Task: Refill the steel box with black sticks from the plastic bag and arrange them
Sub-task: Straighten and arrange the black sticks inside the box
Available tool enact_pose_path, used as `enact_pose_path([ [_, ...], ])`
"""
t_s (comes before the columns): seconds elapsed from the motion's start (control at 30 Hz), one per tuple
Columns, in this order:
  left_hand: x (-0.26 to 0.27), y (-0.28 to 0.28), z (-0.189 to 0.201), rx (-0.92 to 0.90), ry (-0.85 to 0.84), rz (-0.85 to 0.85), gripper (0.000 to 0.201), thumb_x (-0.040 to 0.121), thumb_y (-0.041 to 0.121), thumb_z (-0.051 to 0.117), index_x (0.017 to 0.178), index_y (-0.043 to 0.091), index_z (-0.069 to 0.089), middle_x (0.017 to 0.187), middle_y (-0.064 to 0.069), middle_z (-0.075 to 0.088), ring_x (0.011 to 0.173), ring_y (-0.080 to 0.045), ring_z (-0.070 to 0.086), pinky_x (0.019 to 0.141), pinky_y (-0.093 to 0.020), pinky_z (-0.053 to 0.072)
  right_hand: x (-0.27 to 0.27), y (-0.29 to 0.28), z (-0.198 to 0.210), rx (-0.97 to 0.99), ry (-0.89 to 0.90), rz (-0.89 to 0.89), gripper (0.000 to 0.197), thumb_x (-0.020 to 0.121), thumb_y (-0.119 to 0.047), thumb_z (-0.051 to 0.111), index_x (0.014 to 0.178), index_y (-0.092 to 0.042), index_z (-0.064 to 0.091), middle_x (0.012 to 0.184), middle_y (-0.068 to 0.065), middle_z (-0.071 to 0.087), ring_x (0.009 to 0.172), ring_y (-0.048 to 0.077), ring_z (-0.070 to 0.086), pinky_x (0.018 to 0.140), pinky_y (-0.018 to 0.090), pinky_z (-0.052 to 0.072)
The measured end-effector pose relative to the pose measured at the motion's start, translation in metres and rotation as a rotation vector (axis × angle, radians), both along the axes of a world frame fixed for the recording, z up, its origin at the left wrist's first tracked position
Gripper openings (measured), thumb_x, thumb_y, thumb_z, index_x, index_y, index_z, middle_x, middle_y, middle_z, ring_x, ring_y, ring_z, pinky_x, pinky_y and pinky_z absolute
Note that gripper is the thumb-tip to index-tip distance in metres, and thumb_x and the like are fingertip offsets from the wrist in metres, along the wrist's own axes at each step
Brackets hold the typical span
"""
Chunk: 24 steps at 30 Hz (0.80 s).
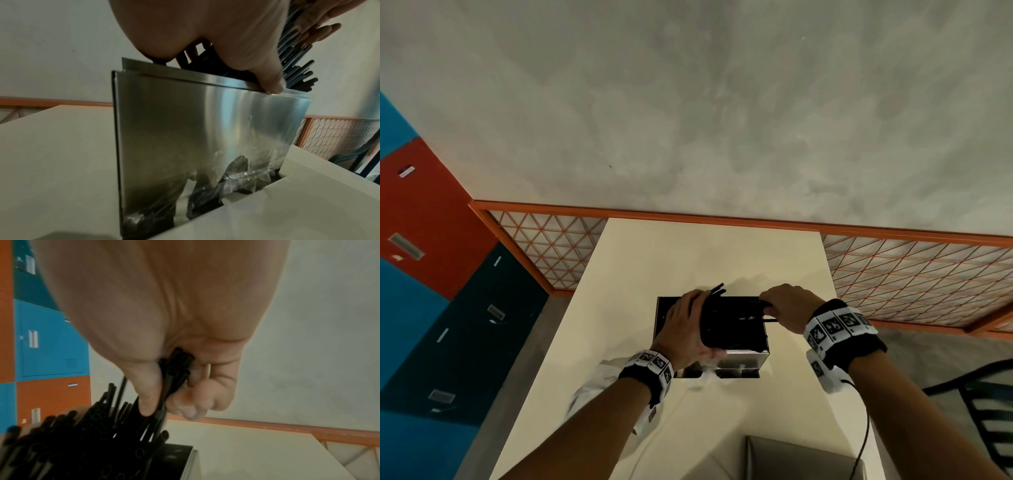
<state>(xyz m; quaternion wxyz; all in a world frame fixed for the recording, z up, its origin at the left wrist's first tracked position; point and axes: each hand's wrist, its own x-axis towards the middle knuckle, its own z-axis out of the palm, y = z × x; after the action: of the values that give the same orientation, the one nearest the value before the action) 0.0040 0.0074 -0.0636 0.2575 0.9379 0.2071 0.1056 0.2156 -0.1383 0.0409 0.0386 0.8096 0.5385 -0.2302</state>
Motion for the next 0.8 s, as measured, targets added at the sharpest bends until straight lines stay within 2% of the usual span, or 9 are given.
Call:
enact_pose_path([
  [0.1, 0.005, 0.004, 0.004, -0.092, 0.046, -0.025, 0.133, 0.056, 0.068, 0.082, 0.159, 0.025, 0.01, 0.159, 0.003, 0.023, 0.147, -0.019, 0.027, 0.123, -0.042, 0.028, 0.002, -0.001, 0.002, 0.013, 0.046, 0.016, 0.018, 0.1, -0.023, 0.045, 0.1, -0.017, 0.061, 0.096, 0.006, 0.064, 0.085, 0.03, 0.062, 0.078, 0.046, 0.052],
  [0.2, 0.012, 0.008, 0.009, -0.217, 0.101, -0.05, 0.135, 0.057, 0.065, 0.085, 0.159, 0.029, 0.005, 0.16, 0.003, 0.027, 0.147, -0.017, 0.028, 0.123, -0.039, 0.028, -0.002, -0.001, 0.004, 0.042, 0.091, 0.001, 0.02, 0.101, -0.021, 0.044, 0.104, -0.013, 0.062, 0.1, 0.008, 0.065, 0.087, 0.029, 0.061, 0.079, 0.044, 0.051],
  [0.3, 0.016, 0.008, 0.011, -0.217, 0.135, -0.063, 0.129, 0.059, 0.063, 0.086, 0.159, 0.027, 0.011, 0.158, 0.002, 0.032, 0.146, -0.016, 0.03, 0.123, -0.039, 0.028, -0.007, 0.0, 0.003, 0.05, 0.181, -0.05, 0.02, 0.099, -0.012, 0.044, 0.102, -0.007, 0.062, 0.093, 0.013, 0.066, 0.074, 0.029, 0.065, 0.071, 0.044, 0.056],
  [0.4, 0.016, 0.005, 0.006, -0.183, 0.12, -0.094, 0.121, 0.062, 0.061, 0.085, 0.156, 0.028, 0.018, 0.155, 0.005, 0.034, 0.143, -0.014, 0.032, 0.122, -0.039, 0.03, -0.007, 0.001, 0.002, 0.054, 0.219, -0.068, 0.018, 0.097, -0.009, 0.044, 0.094, -0.007, 0.062, 0.082, 0.011, 0.066, 0.063, 0.023, 0.068, 0.063, 0.039, 0.058],
  [0.5, 0.015, 0.003, 0.002, -0.191, 0.113, -0.098, 0.119, 0.06, 0.066, 0.081, 0.155, 0.033, 0.017, 0.153, 0.007, 0.033, 0.141, -0.016, 0.035, 0.12, -0.041, 0.033, -0.004, 0.003, 0.008, 0.079, 0.218, -0.087, 0.02, 0.095, -0.007, 0.044, 0.089, -0.008, 0.063, 0.078, 0.01, 0.066, 0.06, 0.021, 0.068, 0.062, 0.037, 0.058],
  [0.6, 0.015, 0.003, 0.001, -0.171, 0.102, -0.105, 0.117, 0.061, 0.066, 0.078, 0.155, 0.031, 0.018, 0.152, 0.006, 0.034, 0.14, -0.017, 0.037, 0.12, -0.041, 0.034, -0.004, 0.007, 0.015, 0.046, 0.221, -0.089, 0.021, 0.094, -0.008, 0.046, 0.092, -0.008, 0.066, 0.075, 0.014, 0.069, 0.06, 0.023, 0.068, 0.063, 0.039, 0.06],
  [0.67, 0.017, 0.001, 0.001, -0.153, 0.106, -0.114, 0.113, 0.064, 0.063, 0.08, 0.155, 0.029, 0.021, 0.151, 0.005, 0.037, 0.139, -0.017, 0.038, 0.119, -0.039, 0.034, -0.007, 0.012, 0.015, -0.031, 0.196, -0.06, 0.018, 0.093, -0.01, 0.048, 0.092, -0.011, 0.066, 0.078, 0.013, 0.068, 0.064, 0.026, 0.066, 0.064, 0.037, 0.059],
  [0.73, 0.017, -0.002, -0.001, -0.139, 0.105, -0.116, 0.108, 0.066, 0.061, 0.08, 0.154, 0.027, 0.026, 0.148, 0.005, 0.041, 0.137, -0.015, 0.04, 0.118, -0.039, 0.035, -0.013, 0.019, 0.013, -0.123, 0.089, -0.018, 0.013, 0.09, -0.018, 0.054, 0.09, -0.013, 0.066, 0.083, 0.01, 0.067, 0.074, 0.029, 0.065, 0.069, 0.038, 0.057],
  [0.8, 0.016, -0.003, -0.004, -0.13, 0.1, -0.109, 0.104, 0.067, 0.061, 0.078, 0.152, 0.027, 0.029, 0.146, 0.006, 0.044, 0.134, -0.014, 0.042, 0.116, -0.04, 0.037, -0.019, 0.027, 0.008, -0.2, 0.001, 0.005, 0.016, 0.086, -0.025, 0.06, 0.09, -0.012, 0.066, 0.081, 0.009, 0.066, 0.075, 0.029, 0.066, 0.065, 0.035, 0.053],
])
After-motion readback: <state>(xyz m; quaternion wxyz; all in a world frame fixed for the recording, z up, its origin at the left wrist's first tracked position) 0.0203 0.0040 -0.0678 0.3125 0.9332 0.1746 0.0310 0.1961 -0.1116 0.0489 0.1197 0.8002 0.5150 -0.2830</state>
